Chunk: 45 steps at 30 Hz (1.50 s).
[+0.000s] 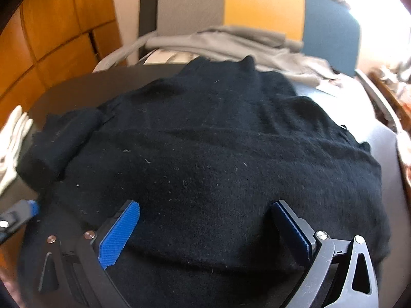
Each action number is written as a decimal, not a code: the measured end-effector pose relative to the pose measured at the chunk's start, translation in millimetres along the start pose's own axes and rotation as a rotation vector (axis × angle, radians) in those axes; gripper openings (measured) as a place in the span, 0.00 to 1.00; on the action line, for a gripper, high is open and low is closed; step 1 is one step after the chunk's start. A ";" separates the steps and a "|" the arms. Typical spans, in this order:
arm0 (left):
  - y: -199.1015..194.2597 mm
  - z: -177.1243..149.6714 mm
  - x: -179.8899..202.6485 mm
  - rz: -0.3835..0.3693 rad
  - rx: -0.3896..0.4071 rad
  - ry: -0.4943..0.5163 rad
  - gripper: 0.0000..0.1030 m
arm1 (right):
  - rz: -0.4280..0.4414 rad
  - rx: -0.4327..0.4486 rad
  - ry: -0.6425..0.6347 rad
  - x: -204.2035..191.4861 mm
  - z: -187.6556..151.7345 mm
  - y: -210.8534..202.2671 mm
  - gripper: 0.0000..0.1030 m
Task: Fold clothes
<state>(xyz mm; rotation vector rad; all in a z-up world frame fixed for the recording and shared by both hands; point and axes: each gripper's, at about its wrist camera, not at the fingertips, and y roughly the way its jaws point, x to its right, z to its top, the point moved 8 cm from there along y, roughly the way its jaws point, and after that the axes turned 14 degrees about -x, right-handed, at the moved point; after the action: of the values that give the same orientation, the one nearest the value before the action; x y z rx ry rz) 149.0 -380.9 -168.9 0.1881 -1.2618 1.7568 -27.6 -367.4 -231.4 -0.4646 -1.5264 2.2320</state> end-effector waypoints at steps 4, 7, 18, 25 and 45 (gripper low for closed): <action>12.1 9.5 29.2 0.042 0.019 0.119 0.24 | 0.044 0.055 -0.014 1.7 25.7 -35.8 0.81; 28.0 7.3 34.8 0.124 -0.010 0.171 0.25 | 0.075 0.093 -0.124 -22.8 53.8 -70.3 0.80; 42.8 -7.2 -1.3 -0.032 -0.080 -0.017 0.25 | 0.312 -0.215 -0.677 -192.0 97.0 -56.8 0.84; 42.3 -9.8 -1.8 -0.070 -0.075 -0.032 0.25 | 0.282 -0.352 -0.859 -265.6 90.1 -0.2 0.84; -22.1 -16.3 -69.7 -0.283 0.019 -0.289 0.29 | 0.258 -0.031 -0.244 -79.5 110.3 -48.2 0.06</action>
<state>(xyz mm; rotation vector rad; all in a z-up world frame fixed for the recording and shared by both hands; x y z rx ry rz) 210.1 -408.0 -202.8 0.6197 -1.3469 1.5337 -5.2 -479.8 -143.8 -0.4324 -1.7083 2.5437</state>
